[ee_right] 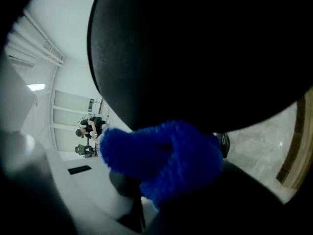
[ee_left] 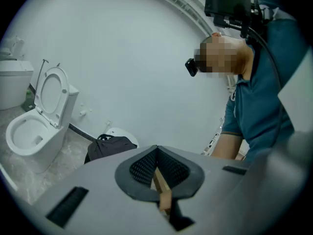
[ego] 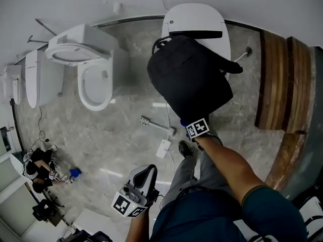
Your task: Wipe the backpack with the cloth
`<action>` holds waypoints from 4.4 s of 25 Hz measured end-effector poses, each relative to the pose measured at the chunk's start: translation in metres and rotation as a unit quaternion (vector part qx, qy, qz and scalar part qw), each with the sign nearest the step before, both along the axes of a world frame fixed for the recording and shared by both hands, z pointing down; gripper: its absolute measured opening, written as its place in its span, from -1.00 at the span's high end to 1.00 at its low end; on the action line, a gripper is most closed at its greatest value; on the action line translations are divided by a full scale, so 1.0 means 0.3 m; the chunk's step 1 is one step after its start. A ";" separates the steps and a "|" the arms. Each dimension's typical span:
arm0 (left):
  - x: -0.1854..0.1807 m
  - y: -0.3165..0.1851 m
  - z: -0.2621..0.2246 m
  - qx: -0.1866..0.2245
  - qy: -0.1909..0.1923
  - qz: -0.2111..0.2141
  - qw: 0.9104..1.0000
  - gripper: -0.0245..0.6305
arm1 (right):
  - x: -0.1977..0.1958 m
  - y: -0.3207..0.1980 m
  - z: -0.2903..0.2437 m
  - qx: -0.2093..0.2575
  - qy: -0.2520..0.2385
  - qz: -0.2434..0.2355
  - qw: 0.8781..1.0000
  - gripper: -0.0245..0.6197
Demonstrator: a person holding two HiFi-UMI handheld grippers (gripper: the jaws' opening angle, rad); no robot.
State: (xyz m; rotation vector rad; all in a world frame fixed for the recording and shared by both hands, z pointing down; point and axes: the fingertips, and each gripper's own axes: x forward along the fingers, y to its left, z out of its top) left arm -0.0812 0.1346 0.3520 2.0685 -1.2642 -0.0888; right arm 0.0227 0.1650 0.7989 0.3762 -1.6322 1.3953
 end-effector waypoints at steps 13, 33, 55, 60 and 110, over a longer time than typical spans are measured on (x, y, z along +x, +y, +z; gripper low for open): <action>0.079 -0.102 0.011 -0.001 0.009 0.033 0.999 0.91 | 0.685 -0.534 0.057 0.185 0.111 0.212 0.953 0.84; 0.150 -0.090 -0.011 0.000 0.003 0.040 0.999 0.91 | 0.376 -0.290 0.074 0.120 0.033 0.122 0.985 0.84; 0.197 -0.160 -0.012 0.001 0.005 0.025 1.000 0.91 | 0.237 -0.186 0.029 0.039 -0.002 0.077 0.996 0.84; 0.198 -0.160 -0.014 0.005 0.009 0.019 1.000 0.91 | 0.634 -0.522 0.045 0.131 0.080 0.118 0.981 0.84; 0.225 -0.378 0.026 -0.015 0.006 -0.029 0.999 0.91 | 0.293 -1.609 -0.212 0.216 -0.113 0.085 0.966 0.84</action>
